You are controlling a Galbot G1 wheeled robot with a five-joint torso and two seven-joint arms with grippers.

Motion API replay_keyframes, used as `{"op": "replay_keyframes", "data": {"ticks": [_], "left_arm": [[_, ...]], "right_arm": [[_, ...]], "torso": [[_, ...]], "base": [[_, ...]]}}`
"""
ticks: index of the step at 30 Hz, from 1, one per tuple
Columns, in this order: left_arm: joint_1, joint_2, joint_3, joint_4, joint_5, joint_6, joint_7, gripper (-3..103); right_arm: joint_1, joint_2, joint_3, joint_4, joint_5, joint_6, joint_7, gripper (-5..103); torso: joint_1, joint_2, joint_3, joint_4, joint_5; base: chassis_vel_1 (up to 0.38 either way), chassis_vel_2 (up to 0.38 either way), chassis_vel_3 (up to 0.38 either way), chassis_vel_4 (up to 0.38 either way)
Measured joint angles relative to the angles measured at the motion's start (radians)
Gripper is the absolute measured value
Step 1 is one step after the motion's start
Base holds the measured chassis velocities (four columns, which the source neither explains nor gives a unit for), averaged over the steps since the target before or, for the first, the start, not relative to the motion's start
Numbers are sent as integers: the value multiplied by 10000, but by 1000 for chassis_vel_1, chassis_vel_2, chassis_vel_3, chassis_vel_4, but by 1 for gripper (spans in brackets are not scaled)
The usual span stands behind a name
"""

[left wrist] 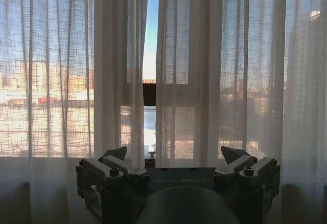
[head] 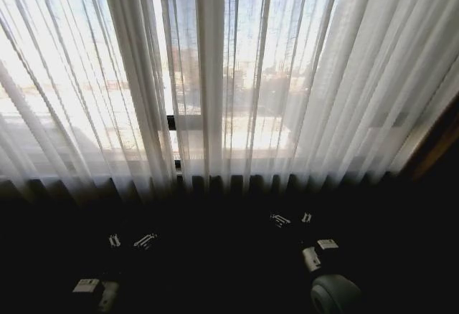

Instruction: Open the curtains by pulling them apart, changing their state from closed to fully open.

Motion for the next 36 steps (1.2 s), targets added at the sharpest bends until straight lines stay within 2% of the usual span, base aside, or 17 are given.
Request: {"op": "replay_keyframes", "data": {"ticks": [22,36], "left_arm": [[218,-85,-1,-56,99,-243,124,100],[194,-122,-21,-93,102,-267,134,100]], "right_arm": [[-29,-8,14,6,-44,29,-151,100],[-193,1,-6,65,-144,85,-253,100]], "torso": [[-2,0,-1,0,1],[-3,2,-2,-1,-1]], "base": [[-3,8,4,-8],[-131,204,136,-198]]}}
